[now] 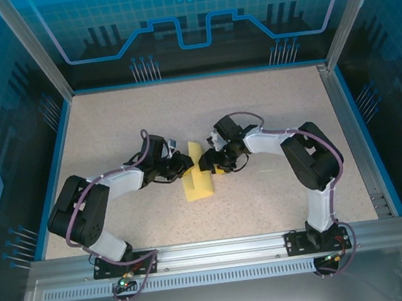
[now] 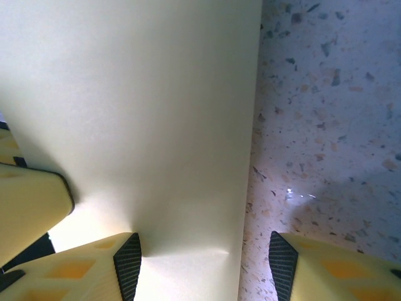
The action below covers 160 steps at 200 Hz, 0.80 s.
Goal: Fold a paper plane with a square sheet of paper (pick it up from the middle)
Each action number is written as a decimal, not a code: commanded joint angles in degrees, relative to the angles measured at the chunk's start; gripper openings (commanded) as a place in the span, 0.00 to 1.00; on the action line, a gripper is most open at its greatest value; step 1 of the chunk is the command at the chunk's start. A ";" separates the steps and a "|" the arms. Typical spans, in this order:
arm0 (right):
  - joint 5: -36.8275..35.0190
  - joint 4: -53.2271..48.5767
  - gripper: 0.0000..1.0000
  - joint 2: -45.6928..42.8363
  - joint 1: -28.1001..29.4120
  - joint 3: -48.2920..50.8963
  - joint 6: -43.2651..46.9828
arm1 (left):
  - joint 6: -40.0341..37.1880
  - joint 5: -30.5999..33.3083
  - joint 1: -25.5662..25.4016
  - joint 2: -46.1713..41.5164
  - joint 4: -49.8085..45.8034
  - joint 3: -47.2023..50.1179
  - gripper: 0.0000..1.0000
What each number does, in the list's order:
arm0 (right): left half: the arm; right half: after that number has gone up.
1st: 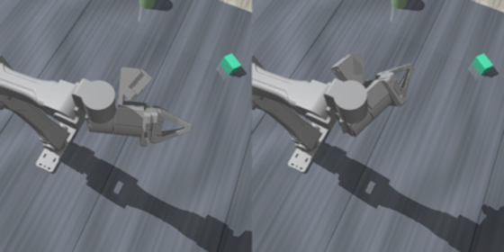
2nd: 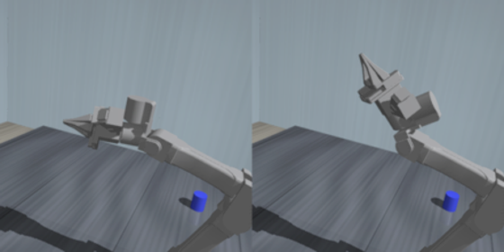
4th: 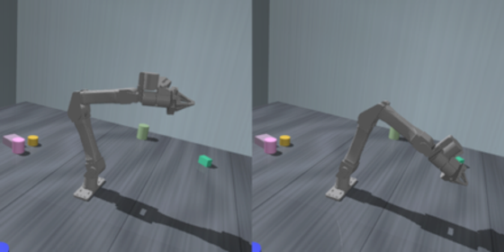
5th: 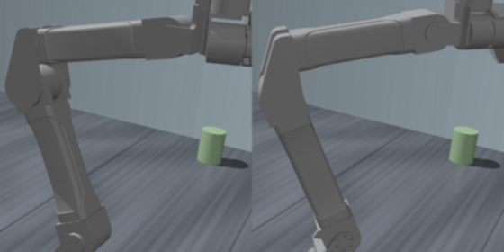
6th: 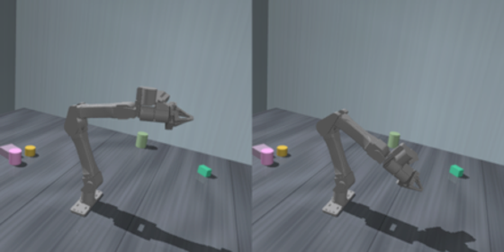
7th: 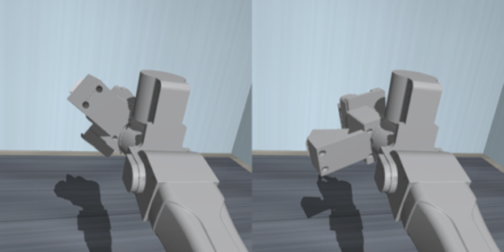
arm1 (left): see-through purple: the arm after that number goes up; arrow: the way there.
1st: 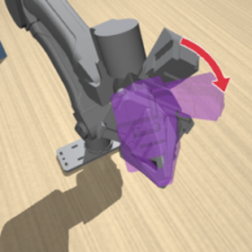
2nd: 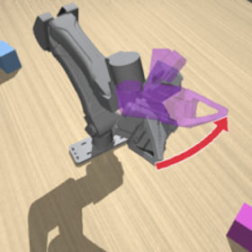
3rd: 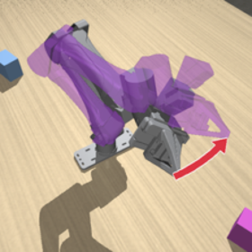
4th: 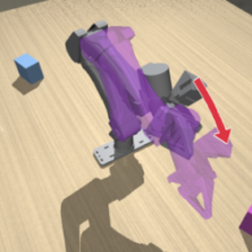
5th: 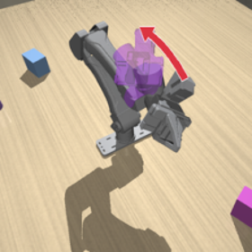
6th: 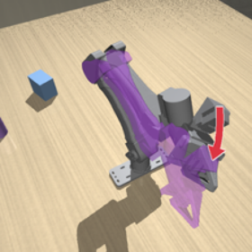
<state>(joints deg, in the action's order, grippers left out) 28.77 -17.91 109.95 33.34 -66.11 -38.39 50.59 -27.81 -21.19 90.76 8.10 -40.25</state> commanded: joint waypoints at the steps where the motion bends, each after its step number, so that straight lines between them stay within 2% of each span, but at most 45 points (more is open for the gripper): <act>1: 1.57 0.99 0.60 -2.13 -0.15 0.91 -0.60 | -0.65 -0.53 1.75 -2.33 -0.09 1.49 0.10; 34: 4.40 5.32 0.61 -4.23 -1.44 3.02 -2.38 | -1.42 -2.35 4.08 -4.69 1.17 4.30 0.04; 82: 7.25 10.93 0.61 -2.24 -2.15 4.21 -5.85 | 0.41 -8.39 6.83 -6.24 9.00 8.14 0.00; 110: 6.44 9.79 0.59 -1.07 -1.98 3.32 -5.28 | -3.06 -7.46 8.62 -7.24 1.70 7.37 0.00; 160: 6.47 6.03 0.58 2.29 -0.53 -0.39 -2.42 | -4.27 -8.87 8.59 -3.62 -0.58 6.06 0.04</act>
<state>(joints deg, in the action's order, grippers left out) 33.69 -9.82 110.04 31.97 -63.68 -42.61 48.01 -34.33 -12.88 85.38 9.56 -32.73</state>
